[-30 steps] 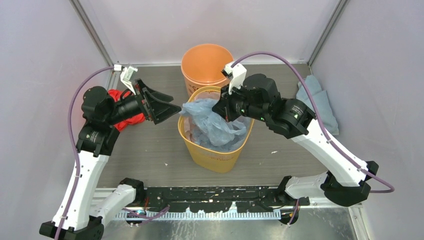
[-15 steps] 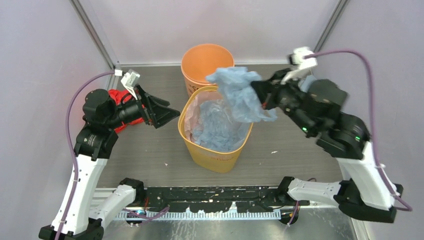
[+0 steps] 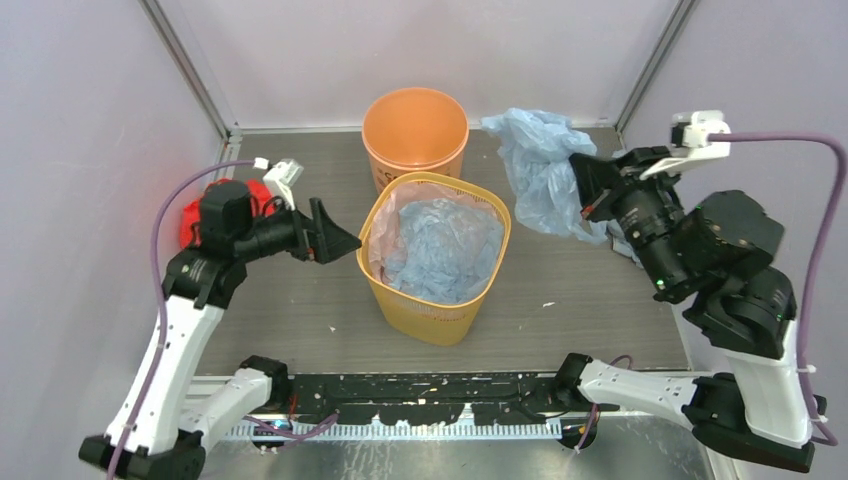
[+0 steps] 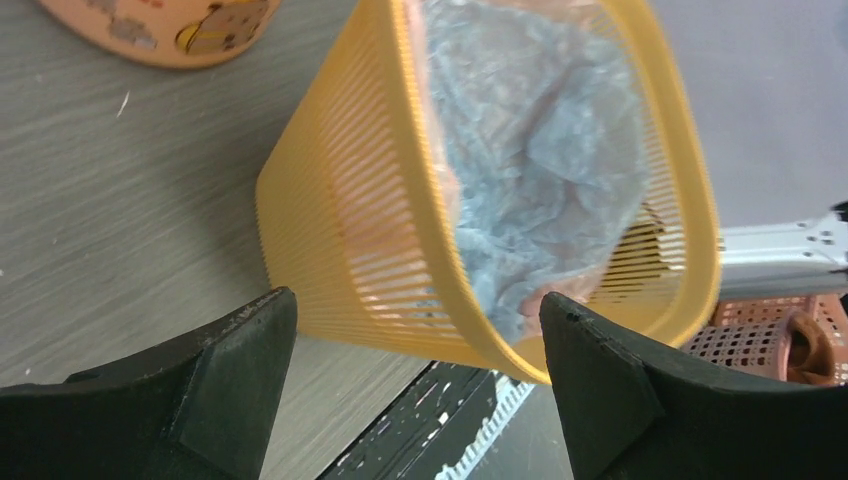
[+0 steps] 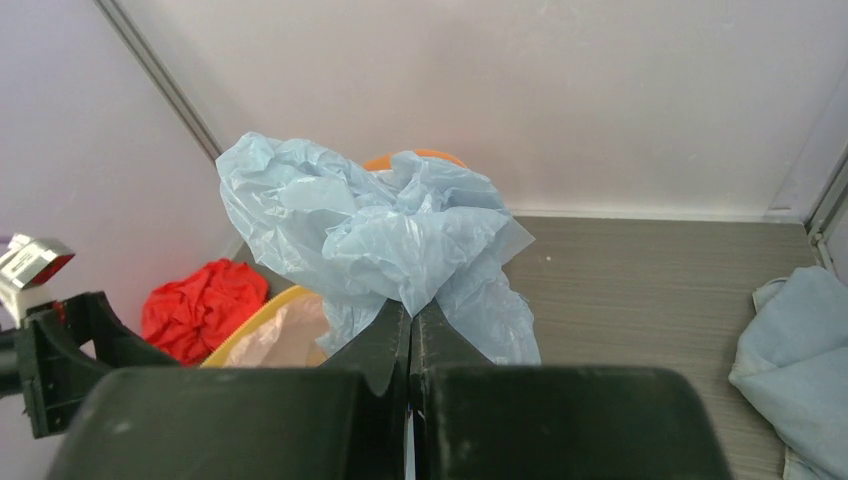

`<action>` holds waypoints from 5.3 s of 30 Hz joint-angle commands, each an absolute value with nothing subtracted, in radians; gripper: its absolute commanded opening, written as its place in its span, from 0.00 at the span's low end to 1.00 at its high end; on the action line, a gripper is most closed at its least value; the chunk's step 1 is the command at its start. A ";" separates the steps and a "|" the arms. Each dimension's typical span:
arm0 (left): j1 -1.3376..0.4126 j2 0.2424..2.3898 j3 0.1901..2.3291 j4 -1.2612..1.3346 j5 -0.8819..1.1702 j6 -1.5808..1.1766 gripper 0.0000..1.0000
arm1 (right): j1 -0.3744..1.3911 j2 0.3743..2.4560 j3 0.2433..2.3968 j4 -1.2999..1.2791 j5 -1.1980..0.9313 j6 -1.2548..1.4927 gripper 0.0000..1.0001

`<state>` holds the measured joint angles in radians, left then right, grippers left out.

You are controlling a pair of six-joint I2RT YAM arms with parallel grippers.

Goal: Put the trash bags into the trash bin

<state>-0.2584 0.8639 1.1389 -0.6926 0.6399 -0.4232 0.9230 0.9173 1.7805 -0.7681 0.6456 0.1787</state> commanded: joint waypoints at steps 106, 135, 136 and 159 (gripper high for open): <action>0.144 1.970 2.348 -0.511 0.135 -0.411 0.56 | 0.926 0.964 1.537 -0.753 0.709 0.192 0.01; -0.348 1.784 2.036 -0.786 -0.033 -0.376 0.59 | 0.925 0.836 1.508 -0.815 0.712 0.263 0.01; -0.351 1.797 2.046 -0.787 -0.031 -0.378 0.59 | 0.925 0.834 1.507 -0.816 0.709 0.264 0.01; -0.368 2.050 2.245 -0.830 -0.125 -0.346 0.62 | 0.927 0.814 1.431 -0.803 0.699 0.286 0.01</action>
